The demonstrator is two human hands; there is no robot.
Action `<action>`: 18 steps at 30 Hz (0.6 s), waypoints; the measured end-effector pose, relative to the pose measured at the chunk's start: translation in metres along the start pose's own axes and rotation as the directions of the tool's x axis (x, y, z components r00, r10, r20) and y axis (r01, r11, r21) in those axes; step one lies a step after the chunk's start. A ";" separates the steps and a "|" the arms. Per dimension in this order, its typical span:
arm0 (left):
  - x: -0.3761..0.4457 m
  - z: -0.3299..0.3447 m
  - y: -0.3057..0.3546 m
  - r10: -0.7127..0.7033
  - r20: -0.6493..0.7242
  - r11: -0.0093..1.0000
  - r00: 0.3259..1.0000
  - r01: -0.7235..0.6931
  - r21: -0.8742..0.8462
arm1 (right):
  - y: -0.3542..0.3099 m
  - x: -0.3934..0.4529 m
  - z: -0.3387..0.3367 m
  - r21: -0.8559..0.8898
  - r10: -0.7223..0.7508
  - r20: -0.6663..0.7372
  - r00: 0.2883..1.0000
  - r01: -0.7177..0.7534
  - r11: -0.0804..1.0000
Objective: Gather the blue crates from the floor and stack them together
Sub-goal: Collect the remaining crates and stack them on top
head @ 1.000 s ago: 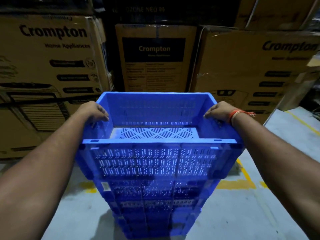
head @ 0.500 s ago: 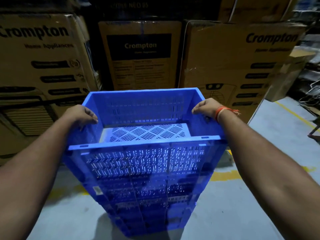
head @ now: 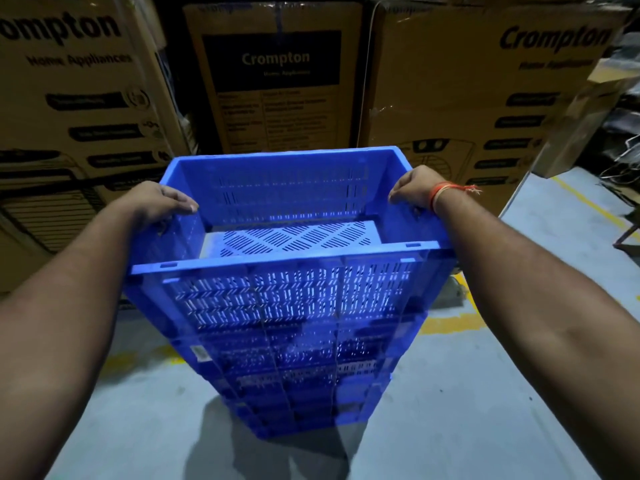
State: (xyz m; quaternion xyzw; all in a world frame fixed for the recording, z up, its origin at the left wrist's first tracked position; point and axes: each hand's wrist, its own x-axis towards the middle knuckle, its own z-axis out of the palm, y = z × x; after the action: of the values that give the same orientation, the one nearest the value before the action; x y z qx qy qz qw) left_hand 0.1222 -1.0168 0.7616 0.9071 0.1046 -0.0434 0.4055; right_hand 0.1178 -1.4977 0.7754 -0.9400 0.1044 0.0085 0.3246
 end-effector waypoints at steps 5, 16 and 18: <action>-0.007 0.006 0.003 -0.006 -0.021 1.000 1.000 0.006 -0.004 | -0.004 0.002 -0.003 -0.102 0.010 0.009 1.000 -0.009 0.995; -0.025 0.008 0.012 -0.023 -0.077 0.999 0.997 0.027 0.045 | -0.004 0.001 -0.003 -0.154 -0.024 0.032 0.999 0.028 0.988; -0.025 0.008 0.013 -0.026 -0.093 0.999 0.995 0.030 0.042 | -0.005 0.001 -0.002 -0.132 -0.025 0.036 0.999 0.029 0.991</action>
State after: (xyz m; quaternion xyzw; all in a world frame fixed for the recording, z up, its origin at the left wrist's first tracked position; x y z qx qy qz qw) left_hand 0.1007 -1.0347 0.7698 0.9152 0.1349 -0.0092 0.3796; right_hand 0.1200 -1.4954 0.7794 -0.9606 0.0854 0.0272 0.2631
